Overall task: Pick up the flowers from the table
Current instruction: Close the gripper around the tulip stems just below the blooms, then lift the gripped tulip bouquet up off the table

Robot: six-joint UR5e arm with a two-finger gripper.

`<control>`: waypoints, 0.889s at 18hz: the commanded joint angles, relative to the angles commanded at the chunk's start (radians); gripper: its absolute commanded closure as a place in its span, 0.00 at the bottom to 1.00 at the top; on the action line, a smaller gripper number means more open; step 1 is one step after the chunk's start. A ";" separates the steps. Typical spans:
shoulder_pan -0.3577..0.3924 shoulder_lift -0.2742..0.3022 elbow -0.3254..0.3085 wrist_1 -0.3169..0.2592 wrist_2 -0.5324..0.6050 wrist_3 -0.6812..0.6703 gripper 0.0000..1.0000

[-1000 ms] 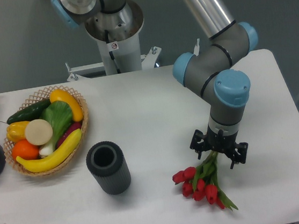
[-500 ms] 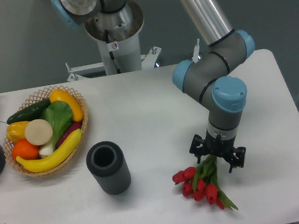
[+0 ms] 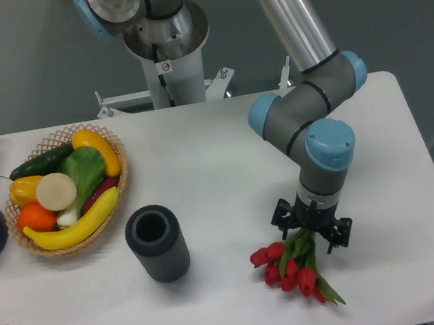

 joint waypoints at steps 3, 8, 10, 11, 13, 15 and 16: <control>0.000 -0.003 -0.002 0.000 0.002 0.002 0.00; 0.000 -0.003 -0.003 0.002 0.002 0.003 0.23; 0.000 -0.002 -0.003 0.002 0.002 0.003 0.32; 0.000 0.000 -0.003 0.002 0.002 0.003 0.35; 0.000 0.003 -0.005 0.000 0.000 0.002 0.43; -0.002 0.006 -0.006 0.002 0.000 -0.005 0.55; -0.002 0.006 -0.008 0.002 0.000 -0.006 0.57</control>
